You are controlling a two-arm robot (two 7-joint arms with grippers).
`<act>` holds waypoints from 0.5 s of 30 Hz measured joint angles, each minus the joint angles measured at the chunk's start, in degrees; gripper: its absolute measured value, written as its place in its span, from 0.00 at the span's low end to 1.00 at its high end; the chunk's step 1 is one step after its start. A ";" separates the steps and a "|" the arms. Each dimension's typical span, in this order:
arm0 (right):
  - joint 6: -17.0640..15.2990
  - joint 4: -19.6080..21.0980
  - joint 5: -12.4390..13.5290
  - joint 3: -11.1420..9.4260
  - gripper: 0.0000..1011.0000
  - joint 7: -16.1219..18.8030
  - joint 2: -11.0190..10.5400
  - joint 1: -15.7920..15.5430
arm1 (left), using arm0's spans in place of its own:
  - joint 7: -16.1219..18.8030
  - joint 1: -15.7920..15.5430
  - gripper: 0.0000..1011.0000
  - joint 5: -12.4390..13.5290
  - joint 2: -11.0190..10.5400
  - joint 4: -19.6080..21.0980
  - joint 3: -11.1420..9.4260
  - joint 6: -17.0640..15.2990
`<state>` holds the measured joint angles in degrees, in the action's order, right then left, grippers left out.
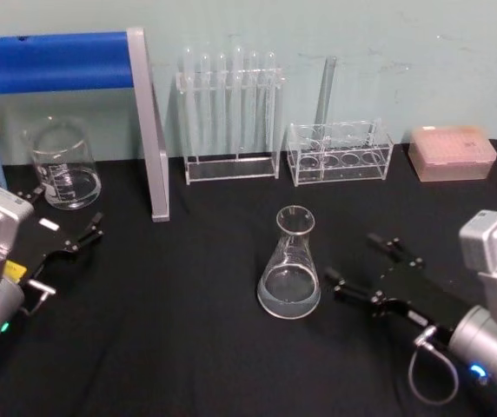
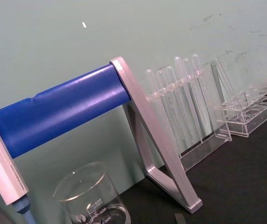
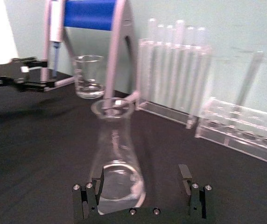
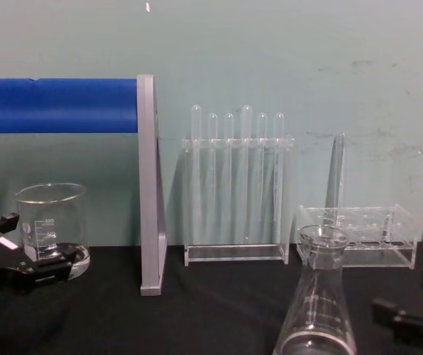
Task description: Grasp the erlenmeyer flask with one hand, shake it three times, then place it back.
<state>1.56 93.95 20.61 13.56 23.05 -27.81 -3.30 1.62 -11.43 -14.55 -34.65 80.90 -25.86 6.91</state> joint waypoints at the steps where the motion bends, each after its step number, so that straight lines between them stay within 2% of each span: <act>1: -0.02 -0.09 0.02 -0.26 0.99 -0.28 0.00 -0.02 | 0.00 0.00 0.99 0.00 0.00 0.00 0.00 0.00; 6: -0.05 -1.56 -0.27 -2.02 0.99 -2.85 0.71 0.69 | 0.00 0.00 0.99 0.00 0.00 0.00 0.00 0.00; 9: 0.20 -3.50 -1.65 -2.93 0.99 -4.92 1.98 2.43 | 0.00 0.00 0.99 0.00 0.00 0.00 0.00 0.00; 15: 0.36 -6.81 -4.76 -3.48 0.99 -8.55 4.71 6.22 | 0.00 0.00 0.99 0.00 0.00 0.00 0.00 0.00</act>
<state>1.92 87.14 15.85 10.08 14.50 -23.10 2.91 1.62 -11.43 -14.55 -34.65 80.90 -25.86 6.91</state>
